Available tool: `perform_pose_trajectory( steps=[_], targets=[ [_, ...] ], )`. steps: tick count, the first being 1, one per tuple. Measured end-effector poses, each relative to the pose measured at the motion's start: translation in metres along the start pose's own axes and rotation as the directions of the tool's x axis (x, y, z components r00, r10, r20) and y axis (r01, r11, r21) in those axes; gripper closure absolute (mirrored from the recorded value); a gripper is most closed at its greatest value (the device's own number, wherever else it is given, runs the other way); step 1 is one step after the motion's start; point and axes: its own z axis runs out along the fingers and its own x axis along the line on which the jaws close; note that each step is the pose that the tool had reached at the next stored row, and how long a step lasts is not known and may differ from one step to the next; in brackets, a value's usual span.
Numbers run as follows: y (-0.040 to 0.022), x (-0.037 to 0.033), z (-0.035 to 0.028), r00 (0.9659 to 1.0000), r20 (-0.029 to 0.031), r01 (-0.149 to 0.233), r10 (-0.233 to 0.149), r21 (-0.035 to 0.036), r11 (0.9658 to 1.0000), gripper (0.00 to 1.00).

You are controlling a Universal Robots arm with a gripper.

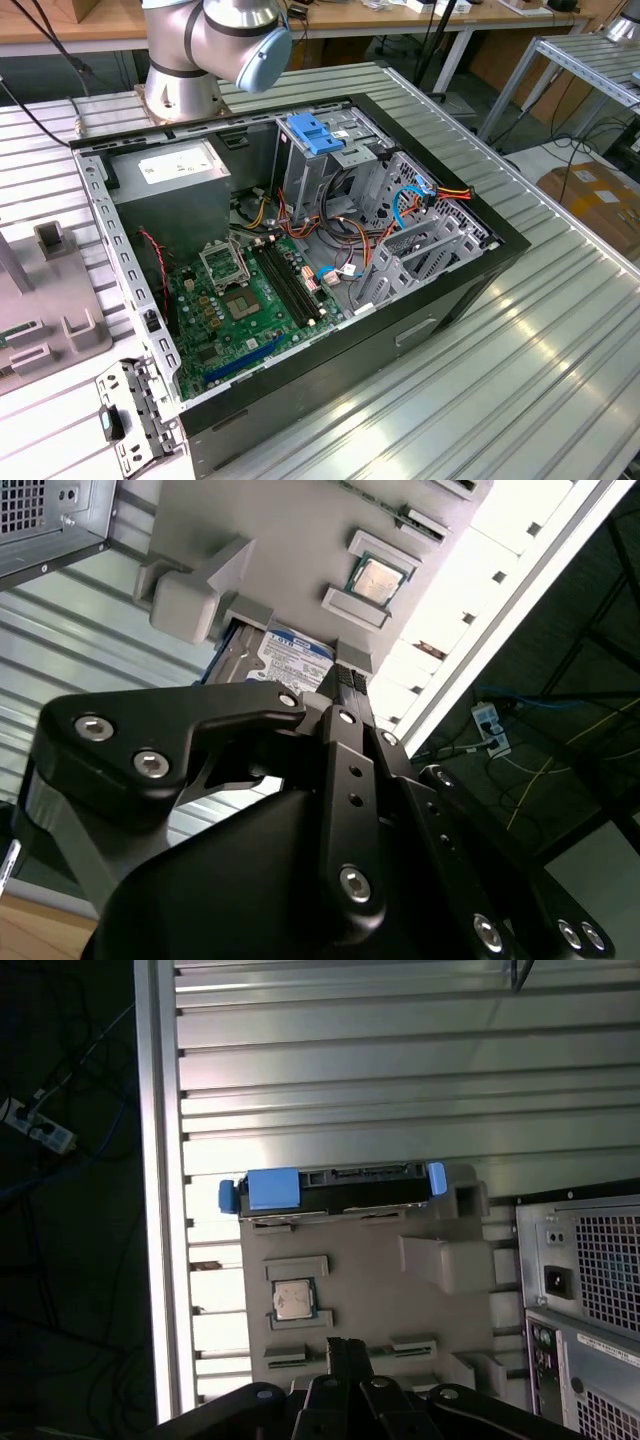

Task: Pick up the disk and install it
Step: 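Reach for the disk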

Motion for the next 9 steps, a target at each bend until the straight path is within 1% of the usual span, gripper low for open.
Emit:
perform_pose_trajectory(
  steps=[9],
  targets=[
    [0.0001,0.0003,0.0001,1.0000,0.0001,0.000,0.000,0.0000,1.0000,0.89]
  ],
)
